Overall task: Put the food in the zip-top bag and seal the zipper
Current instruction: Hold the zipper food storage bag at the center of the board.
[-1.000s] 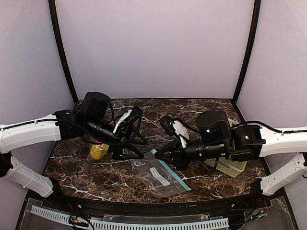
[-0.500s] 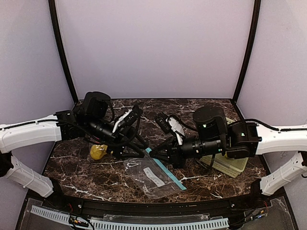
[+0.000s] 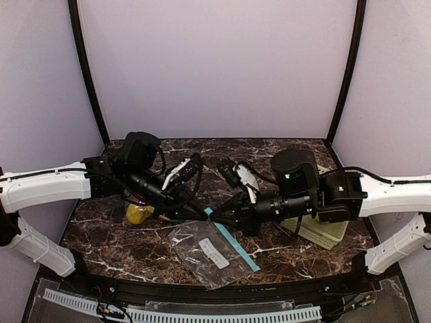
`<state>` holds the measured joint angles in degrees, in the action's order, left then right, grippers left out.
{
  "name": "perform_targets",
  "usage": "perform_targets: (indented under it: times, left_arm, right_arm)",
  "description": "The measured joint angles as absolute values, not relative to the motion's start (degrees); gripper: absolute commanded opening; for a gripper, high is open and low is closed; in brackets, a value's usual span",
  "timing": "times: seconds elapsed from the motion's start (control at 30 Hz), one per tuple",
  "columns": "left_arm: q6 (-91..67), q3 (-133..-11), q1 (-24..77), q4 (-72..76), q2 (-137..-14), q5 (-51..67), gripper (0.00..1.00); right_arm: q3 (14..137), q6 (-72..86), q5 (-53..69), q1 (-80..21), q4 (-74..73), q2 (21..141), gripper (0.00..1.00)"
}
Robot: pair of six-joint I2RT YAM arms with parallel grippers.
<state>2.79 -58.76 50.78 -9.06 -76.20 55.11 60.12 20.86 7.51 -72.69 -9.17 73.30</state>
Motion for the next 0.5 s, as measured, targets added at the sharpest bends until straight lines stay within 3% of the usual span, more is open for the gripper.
perform_targets:
  times: [0.5]
  left_arm:
    - [2.46,-57.3,50.11,-7.07,-74.26,53.08,0.01]
  right_arm:
    - [59.7,21.76,8.27,-72.31,-8.16,73.3,0.0]
